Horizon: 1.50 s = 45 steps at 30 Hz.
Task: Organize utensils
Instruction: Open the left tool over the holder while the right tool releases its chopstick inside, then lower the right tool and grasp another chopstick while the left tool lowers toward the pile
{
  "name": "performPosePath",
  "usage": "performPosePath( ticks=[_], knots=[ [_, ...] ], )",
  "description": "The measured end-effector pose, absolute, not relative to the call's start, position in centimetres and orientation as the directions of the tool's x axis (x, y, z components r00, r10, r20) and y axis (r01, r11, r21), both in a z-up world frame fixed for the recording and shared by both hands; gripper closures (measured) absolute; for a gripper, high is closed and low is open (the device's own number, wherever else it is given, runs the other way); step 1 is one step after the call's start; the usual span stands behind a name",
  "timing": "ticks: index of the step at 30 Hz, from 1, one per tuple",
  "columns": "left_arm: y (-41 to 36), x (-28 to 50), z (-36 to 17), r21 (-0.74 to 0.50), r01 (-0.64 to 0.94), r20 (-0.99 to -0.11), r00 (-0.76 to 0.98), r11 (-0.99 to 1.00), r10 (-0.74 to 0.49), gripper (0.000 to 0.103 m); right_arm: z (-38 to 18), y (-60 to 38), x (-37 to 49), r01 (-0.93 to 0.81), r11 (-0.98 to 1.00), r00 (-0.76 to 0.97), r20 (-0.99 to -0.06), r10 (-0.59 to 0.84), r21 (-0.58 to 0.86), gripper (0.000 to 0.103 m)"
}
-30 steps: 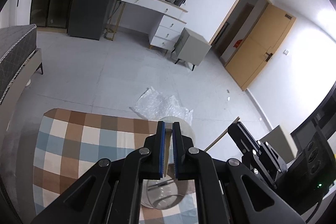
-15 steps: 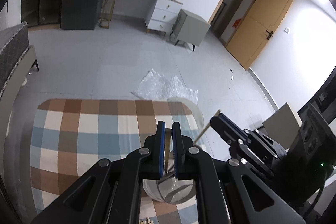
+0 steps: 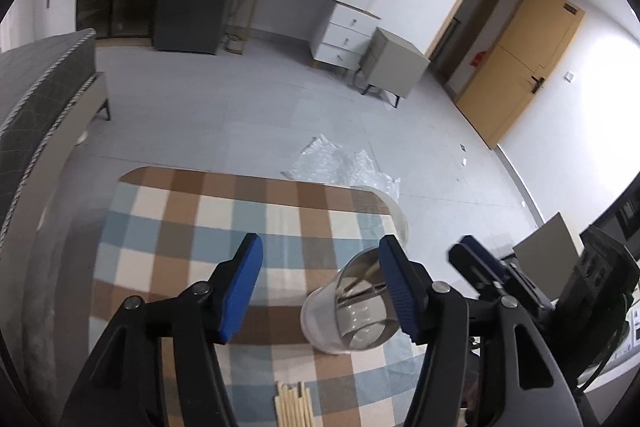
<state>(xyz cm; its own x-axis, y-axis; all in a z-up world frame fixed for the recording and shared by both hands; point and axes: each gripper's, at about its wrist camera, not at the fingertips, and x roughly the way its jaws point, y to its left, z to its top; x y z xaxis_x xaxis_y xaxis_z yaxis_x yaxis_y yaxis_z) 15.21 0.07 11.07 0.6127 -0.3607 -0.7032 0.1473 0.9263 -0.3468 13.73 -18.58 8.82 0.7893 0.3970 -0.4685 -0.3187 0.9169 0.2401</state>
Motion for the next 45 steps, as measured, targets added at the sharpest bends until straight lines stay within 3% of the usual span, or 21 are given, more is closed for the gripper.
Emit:
performPosePath(
  ticks=[4,14,20,24,26,35,45],
  knots=[
    [0.6,12.6,11.7,-0.303,0.109,-0.69,0.66,0.947,-0.297,0.038,9.9,-19.0,10.9,-0.296,0.923,0.81,-0.447,0.379,0.247,0.051],
    [1.7,7.7,11.6,-0.239,0.033,-0.648,0.739,0.97,-0.185,0.022,10.9,-18.0,4.7,-0.28,0.929,0.84,-0.408,0.358,0.241,0.03],
    [2.1,4.9,11.2,-0.186,-0.009,-0.606,0.788,0.983,-0.107,0.019,10.9,-17.4,2.2,-0.269,0.924,0.854,-0.377,0.359,0.271,0.018],
    [2.3,3.3,10.8,-0.155,-0.032,-0.571,0.818,0.987,-0.063,0.018,10.8,-16.8,0.7,-0.265,0.929,0.866,-0.361,0.347,0.258,0.014],
    [2.6,2.6,10.5,-0.151,-0.038,-0.563,0.825,0.988,-0.054,0.011,10.5,-16.8,0.0,-0.262,0.93,0.869,-0.357,0.344,0.259,0.011],
    [2.8,0.3,8.1,-0.113,-0.033,-0.556,0.83,0.993,-0.036,0.009,7.9,-16.2,-2.2,-0.251,0.931,0.864,-0.373,0.34,0.266,0.005],
    [2.8,0.0,2.1,-0.109,-0.041,-0.632,0.774,0.993,-0.037,0.009,2.1,-15.2,-1.3,-0.203,0.95,0.777,-0.552,0.303,0.236,0.005]
  ],
)
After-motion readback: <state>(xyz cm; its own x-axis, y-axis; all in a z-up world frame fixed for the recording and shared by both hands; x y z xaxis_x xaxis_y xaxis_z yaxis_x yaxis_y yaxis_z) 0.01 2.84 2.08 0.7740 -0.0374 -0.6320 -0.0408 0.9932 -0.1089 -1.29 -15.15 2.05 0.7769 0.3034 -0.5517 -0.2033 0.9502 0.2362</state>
